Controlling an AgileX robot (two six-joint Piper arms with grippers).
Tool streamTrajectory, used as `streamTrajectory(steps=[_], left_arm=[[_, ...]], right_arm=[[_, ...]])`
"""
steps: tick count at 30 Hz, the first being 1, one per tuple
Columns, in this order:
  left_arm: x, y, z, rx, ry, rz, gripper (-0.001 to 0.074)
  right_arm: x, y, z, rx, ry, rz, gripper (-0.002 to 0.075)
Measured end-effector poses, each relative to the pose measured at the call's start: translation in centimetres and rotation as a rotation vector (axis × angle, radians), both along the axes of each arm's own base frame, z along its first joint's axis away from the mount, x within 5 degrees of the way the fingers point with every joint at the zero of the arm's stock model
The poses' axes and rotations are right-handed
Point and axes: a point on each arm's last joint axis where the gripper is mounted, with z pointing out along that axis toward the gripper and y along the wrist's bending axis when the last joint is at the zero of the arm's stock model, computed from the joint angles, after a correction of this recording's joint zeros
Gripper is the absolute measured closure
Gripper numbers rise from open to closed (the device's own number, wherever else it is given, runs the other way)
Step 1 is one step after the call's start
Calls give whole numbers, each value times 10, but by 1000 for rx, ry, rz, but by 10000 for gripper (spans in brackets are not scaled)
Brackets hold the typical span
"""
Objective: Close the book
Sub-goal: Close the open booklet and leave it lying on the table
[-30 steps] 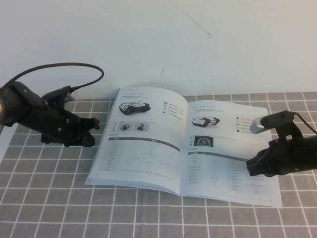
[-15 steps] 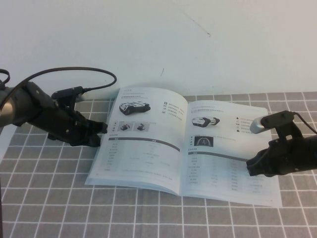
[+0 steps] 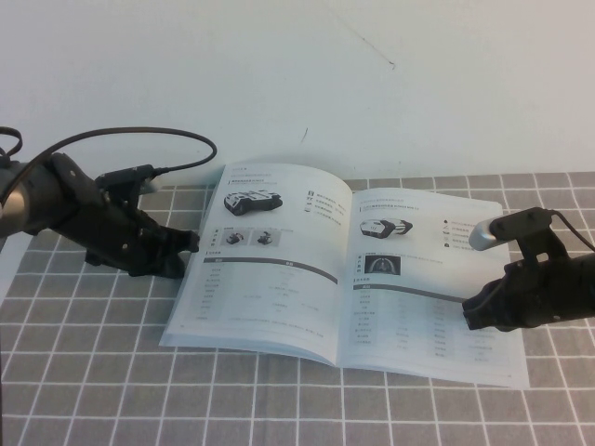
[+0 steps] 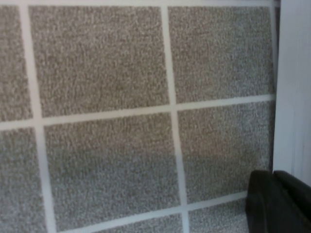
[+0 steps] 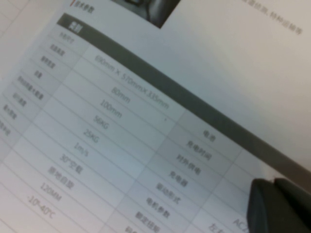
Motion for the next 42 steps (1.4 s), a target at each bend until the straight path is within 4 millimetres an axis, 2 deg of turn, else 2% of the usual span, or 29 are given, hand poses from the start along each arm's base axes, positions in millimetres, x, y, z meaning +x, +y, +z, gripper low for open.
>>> streamTrajectory(steps=[7, 12, 19, 23, 28, 33, 42], left_arm=[[0, 0, 0, 12, 2, -8, 737], [-1, -9, -1, 27, -4, -38, 737], [-6, -41, 0, 41, -19, -117, 737], [-8, -49, 1, 11, -15, -114, 737], [-9, -58, 3, -121, 23, -58, 737], [-10, -72, 11, -300, 17, -100, 737], [-15, -98, 46, -761, -40, -207, 738]], right_arm=[[0, 0, 0, 0, 0, 0, 729], [0, 0, 0, 0, 0, 0, 729], [0, 0, 0, 0, 0, 0, 729], [0, 0, 0, -1, 0, 1, 729], [0, 0, 0, 1, 1, 2, 729], [0, 0, 0, 0, 0, 3, 729], [-1, 1, 0, 9, 7, 21, 729]])
